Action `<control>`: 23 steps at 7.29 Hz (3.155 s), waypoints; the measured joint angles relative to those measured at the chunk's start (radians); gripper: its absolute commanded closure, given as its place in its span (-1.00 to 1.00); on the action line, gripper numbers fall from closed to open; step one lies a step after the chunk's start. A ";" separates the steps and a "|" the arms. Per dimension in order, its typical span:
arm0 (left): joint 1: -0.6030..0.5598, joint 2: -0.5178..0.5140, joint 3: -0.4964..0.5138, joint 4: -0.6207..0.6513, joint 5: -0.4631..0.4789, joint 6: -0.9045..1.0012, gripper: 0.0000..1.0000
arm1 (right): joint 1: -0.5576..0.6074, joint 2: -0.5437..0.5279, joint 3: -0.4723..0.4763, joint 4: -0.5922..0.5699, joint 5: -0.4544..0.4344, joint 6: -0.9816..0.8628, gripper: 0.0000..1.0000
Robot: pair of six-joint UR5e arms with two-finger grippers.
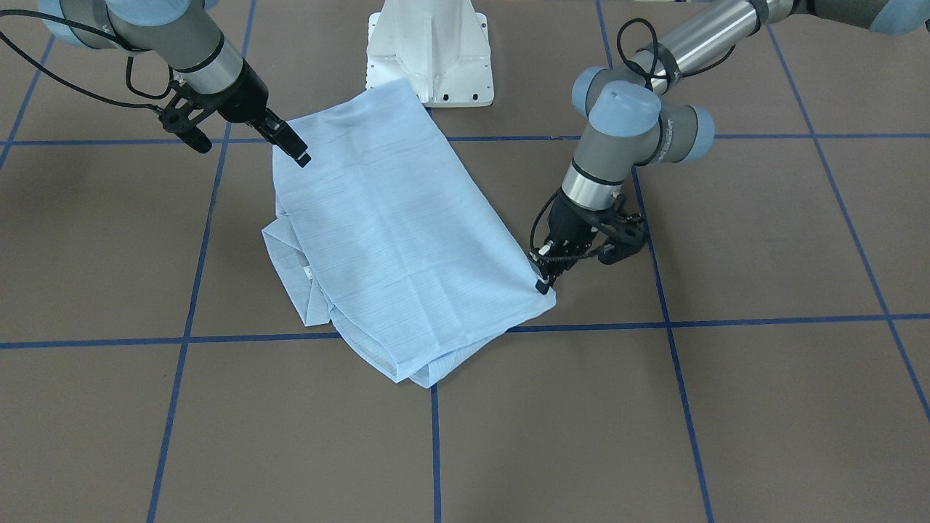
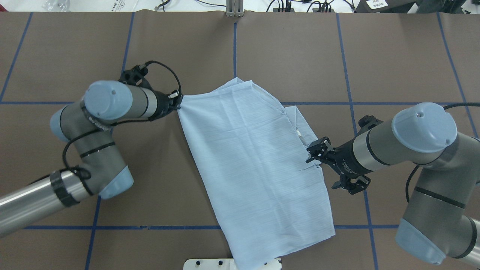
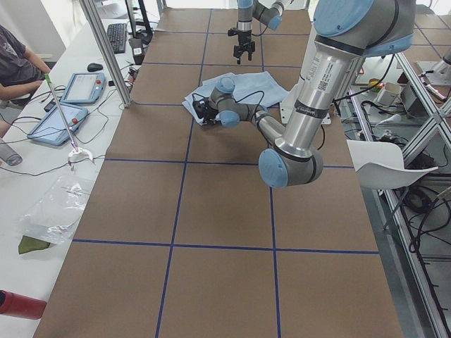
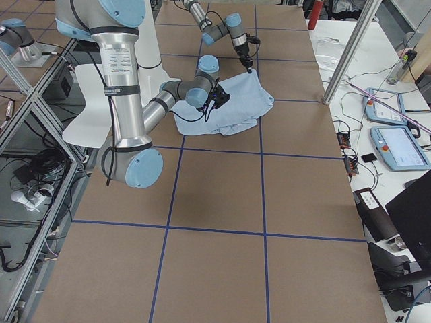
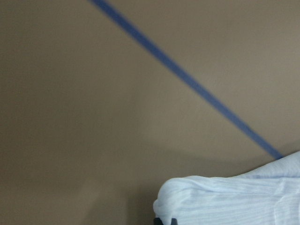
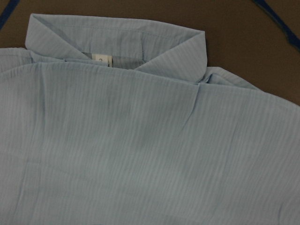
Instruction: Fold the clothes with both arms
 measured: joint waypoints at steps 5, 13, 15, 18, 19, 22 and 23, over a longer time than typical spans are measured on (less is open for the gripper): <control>-0.136 -0.101 0.198 -0.184 -0.077 0.104 -0.39 | -0.039 0.107 -0.041 -0.011 -0.124 0.029 -1.00; -0.145 0.165 -0.219 -0.046 -0.173 0.068 -0.43 | -0.359 0.283 -0.186 -0.189 -0.515 0.502 -0.87; -0.141 0.166 -0.216 -0.046 -0.169 0.061 -0.43 | -0.378 0.281 -0.197 -0.191 -0.515 0.510 -0.87; -0.139 0.166 -0.214 -0.047 -0.165 0.059 -0.43 | -0.401 0.266 -0.194 -0.191 -0.511 0.511 -0.87; -0.139 0.166 -0.213 -0.047 -0.164 0.059 -0.43 | -0.405 0.262 -0.191 -0.192 -0.511 0.511 -0.84; -0.138 0.167 -0.212 -0.047 -0.163 0.059 -0.43 | -0.409 0.259 -0.188 -0.208 -0.510 0.512 -0.18; -0.138 0.167 -0.212 -0.047 -0.163 0.059 -0.43 | -0.409 0.259 -0.187 -0.215 -0.510 0.513 0.58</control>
